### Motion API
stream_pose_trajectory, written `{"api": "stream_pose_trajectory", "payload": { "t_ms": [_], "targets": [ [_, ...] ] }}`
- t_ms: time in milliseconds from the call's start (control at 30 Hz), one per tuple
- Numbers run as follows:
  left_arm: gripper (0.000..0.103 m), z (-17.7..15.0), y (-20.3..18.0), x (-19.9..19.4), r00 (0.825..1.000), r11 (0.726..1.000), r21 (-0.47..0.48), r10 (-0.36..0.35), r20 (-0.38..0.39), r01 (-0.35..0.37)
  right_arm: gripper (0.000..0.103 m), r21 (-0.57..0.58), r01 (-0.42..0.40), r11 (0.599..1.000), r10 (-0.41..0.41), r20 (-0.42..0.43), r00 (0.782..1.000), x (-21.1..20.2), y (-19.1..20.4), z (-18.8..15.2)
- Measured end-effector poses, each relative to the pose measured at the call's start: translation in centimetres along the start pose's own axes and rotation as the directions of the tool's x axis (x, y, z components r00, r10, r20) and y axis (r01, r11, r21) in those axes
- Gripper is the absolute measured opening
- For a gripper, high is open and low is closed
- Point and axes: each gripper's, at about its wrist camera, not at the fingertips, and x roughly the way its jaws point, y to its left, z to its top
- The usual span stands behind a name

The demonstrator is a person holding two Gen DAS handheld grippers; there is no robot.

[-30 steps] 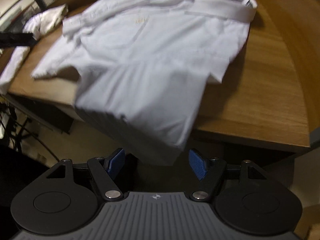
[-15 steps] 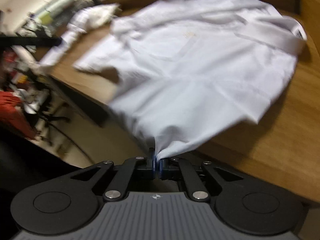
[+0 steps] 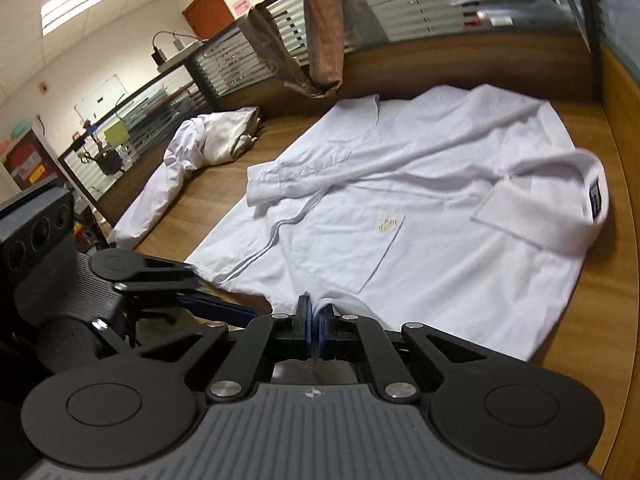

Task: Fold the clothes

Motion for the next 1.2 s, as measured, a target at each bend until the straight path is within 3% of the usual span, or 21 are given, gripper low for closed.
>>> {"api": "stream_pose_trajectory", "payload": {
  "t_ms": [67,100,167,267,300,367,633,700,833,967,1100,1200],
  "targets": [
    [0.061,0.5,-0.2,1.1,0.999,0.999,0.028,0.032,0.008,-0.032,0.003,-0.015,0.005,1.0,-0.005,-0.003,1.0,0.3,0.2,0.5],
    [0.034,0.7,-0.2,1.5,0.999,0.998,0.041,0.045,0.011,-0.045,0.003,-0.019,0.009,1.0,-0.009,-0.003,1.0,0.4,0.2,0.7],
    [0.004,1.0,0.0,2.1,0.998,0.997,0.056,0.056,0.014,-0.057,0.004,-0.027,0.029,0.999,-0.029,-0.007,1.0,0.5,0.1,0.6],
    [0.004,1.3,0.7,2.3,0.998,0.997,0.045,0.065,0.022,-0.066,0.009,-0.009,0.065,0.998,-0.066,-0.013,0.998,0.4,-0.4,0.0],
    [0.004,1.4,0.9,2.3,0.997,0.997,0.036,0.067,0.022,-0.068,0.02,0.004,0.077,0.997,-0.076,-0.016,0.997,0.2,-0.6,-0.4],
    [0.004,1.7,1.3,2.5,0.997,0.998,0.013,0.069,0.023,-0.07,0.029,0.012,0.101,0.995,-0.1,-0.023,0.995,-0.2,-1.0,-1.6],
    [0.004,2.2,1.7,2.2,0.998,0.998,-0.008,0.06,0.025,-0.059,0.034,0.031,0.112,0.993,-0.106,-0.159,0.982,0.3,-1.0,-8.0],
    [0.004,2.3,1.8,2.2,0.998,0.998,-0.014,0.058,0.022,-0.057,0.04,0.018,0.115,0.993,-0.109,-0.187,0.976,0.7,-0.5,-9.5],
    [0.004,2.6,2.0,2.1,0.998,0.998,-0.025,0.056,0.012,-0.055,0.047,0.03,0.173,0.984,-0.164,-0.195,0.967,1.8,-0.4,-11.4],
    [0.004,3.0,2.1,2.3,0.998,0.998,-0.009,0.061,-0.006,-0.061,0.065,0.042,0.231,0.972,-0.218,-0.203,0.955,2.8,-0.3,-13.4],
    [0.004,3.2,1.8,2.4,0.997,0.997,0.021,0.077,-0.02,-0.076,0.068,0.05,0.286,0.957,-0.269,-0.211,0.94,3.9,-0.1,-15.2],
    [0.004,3.3,1.5,2.4,0.996,0.995,0.046,0.089,-0.026,-0.087,0.069,0.041,0.28,0.959,-0.266,-0.206,0.942,5.5,-0.1,-15.4]
  ]
}}
